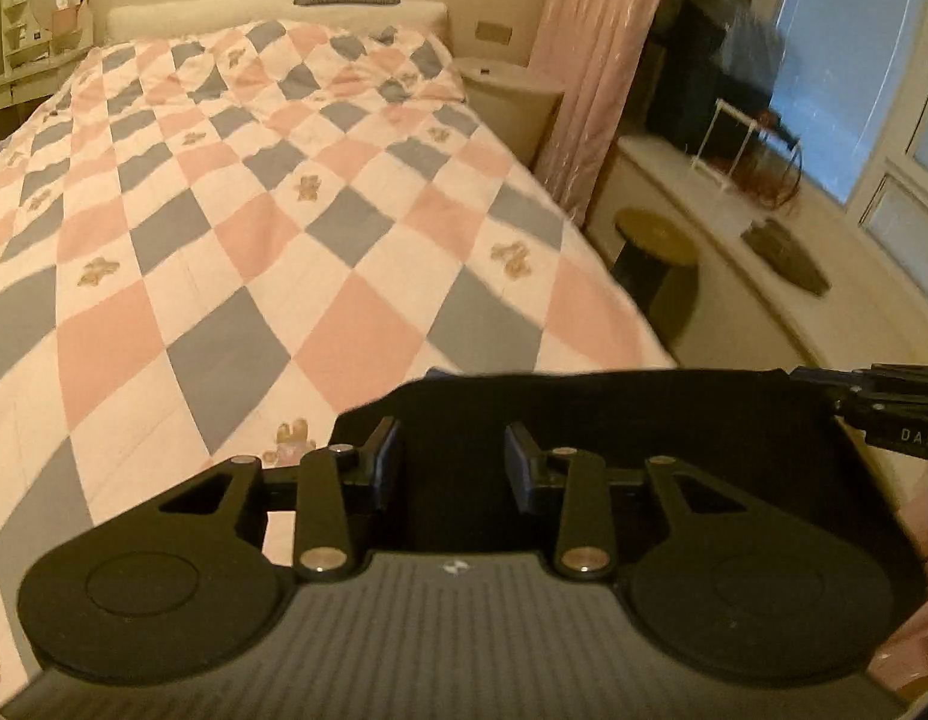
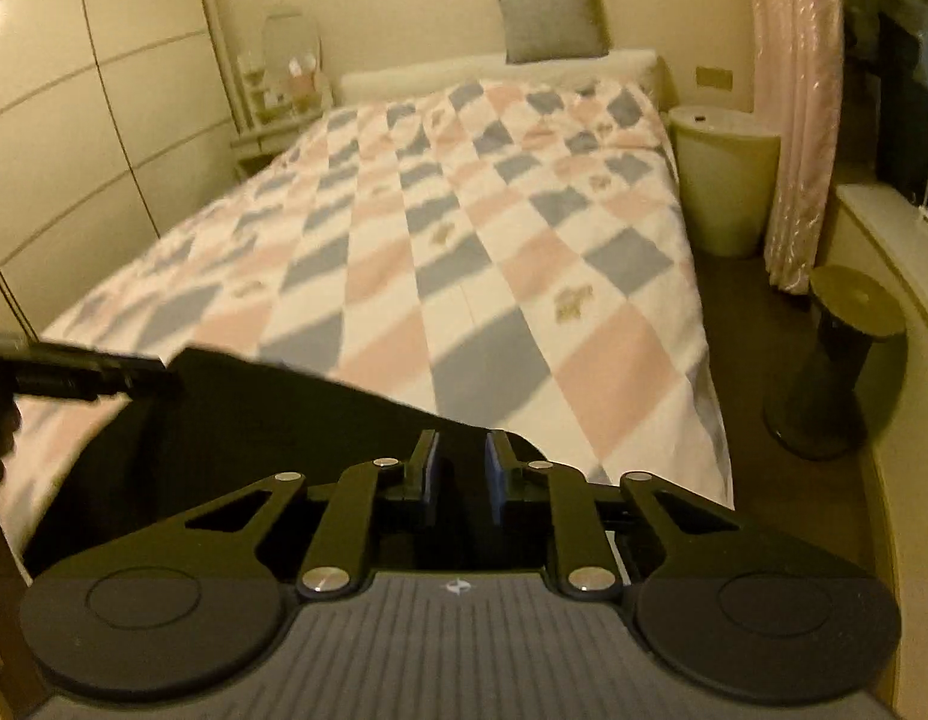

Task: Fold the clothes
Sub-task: 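Lower the folded jeans onto the stack of folded clothes with both grippers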

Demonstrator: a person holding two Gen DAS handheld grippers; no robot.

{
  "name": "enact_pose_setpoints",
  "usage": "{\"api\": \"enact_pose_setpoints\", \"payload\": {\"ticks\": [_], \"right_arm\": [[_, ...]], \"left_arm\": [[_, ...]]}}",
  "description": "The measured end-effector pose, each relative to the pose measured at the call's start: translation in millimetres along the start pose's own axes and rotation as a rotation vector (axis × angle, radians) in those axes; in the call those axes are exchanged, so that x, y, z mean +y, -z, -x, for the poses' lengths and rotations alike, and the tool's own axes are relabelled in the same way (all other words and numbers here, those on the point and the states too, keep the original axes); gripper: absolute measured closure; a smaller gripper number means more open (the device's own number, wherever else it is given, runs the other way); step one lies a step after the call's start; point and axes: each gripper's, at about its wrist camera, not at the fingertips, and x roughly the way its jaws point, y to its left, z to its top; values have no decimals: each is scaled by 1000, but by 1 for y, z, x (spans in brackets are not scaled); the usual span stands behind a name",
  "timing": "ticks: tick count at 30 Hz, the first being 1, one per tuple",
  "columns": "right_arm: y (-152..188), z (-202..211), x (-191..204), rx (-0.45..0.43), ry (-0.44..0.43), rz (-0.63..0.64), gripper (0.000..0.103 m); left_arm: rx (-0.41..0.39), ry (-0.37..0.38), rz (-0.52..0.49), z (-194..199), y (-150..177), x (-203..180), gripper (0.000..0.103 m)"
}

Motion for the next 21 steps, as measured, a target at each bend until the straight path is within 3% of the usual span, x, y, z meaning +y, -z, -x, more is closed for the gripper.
{"api": "enact_pose_setpoints", "payload": {"ticks": [5,10,14,21], "right_arm": [[17,-13,-26,16,-31,-108,88],[1,2,-26,11,-54,-145,88],[-9,31,-18,-10,-61,-171,66],[-1,70,0,42,-110,-134,66]], "left_arm": [[-11,4,-35,-11,11,-7,68],[34,-59,-42,2,-2,-17,70],[59,-64,-39,23,5,-29,71],[99,-59,-27,60,23,-51,71]]}}
